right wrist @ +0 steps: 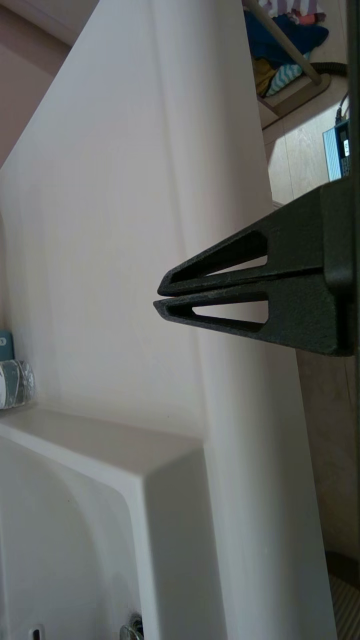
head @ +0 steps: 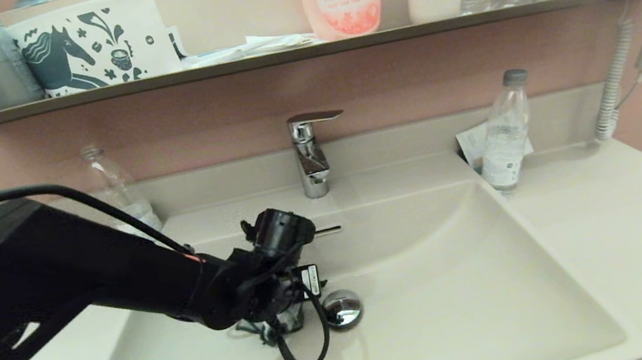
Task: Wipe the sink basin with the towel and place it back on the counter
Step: Wipe the sink
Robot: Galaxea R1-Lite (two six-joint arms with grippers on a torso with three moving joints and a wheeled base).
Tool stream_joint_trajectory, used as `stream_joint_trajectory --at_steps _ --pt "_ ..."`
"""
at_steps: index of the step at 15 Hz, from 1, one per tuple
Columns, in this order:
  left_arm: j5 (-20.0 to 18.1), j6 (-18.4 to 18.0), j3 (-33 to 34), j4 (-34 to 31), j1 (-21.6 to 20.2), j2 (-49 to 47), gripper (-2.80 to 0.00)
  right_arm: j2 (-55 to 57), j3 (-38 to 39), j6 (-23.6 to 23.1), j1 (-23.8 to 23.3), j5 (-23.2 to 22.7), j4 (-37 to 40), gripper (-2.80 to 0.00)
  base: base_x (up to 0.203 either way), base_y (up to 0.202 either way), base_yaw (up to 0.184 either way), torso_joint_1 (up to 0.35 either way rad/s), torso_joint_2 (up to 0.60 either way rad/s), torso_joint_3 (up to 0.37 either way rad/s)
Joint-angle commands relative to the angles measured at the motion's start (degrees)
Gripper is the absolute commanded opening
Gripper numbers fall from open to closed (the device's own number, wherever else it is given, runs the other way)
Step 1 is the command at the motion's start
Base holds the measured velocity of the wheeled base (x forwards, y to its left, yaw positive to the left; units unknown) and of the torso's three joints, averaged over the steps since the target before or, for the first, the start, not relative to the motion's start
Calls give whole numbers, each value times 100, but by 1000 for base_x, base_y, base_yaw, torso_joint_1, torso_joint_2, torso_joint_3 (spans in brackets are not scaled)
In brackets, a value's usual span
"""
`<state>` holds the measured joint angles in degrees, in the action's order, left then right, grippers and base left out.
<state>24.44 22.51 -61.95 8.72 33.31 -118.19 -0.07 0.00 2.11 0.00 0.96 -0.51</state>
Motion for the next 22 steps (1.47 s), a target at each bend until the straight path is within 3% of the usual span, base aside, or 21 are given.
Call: stream_joint_trajectory --at_steps 1,4,8,11,14,17,20,22 --pt "110 -1 -242 264 154 -353 -280 7 0 0 0 0 -2 -280 0 0 0 0 0 0" --pt "261 278 -821 385 456 -691 -280 7 0 0 0 0 -2 -280 0 0 0 0 0 0" --pt "254 727 -1225 194 1276 -916 -280 7 0 0 0 0 -2 -280 0 0 0 0 0 0" --pt "335 880 -1943 -49 1745 -1159 -280 7 0 0 0 0 -2 -280 0 0 0 0 0 0" --pt "416 1101 -2797 -816 2146 -1402 -280 7 0 0 0 0 -2 -280 0 0 0 0 0 0" --pt "426 1775 -3342 -2357 2738 -1257 -280 7 0 0 0 0 -2 -280 0 0 0 0 0 0" --pt "414 2441 -3291 -3298 3161 -1036 -280 7 0 0 0 0 -2 -280 0 0 0 0 0 0" --pt "427 2577 -2881 -3474 3233 -902 -280 7 0 0 0 0 -2 -280 0 0 0 0 0 0"
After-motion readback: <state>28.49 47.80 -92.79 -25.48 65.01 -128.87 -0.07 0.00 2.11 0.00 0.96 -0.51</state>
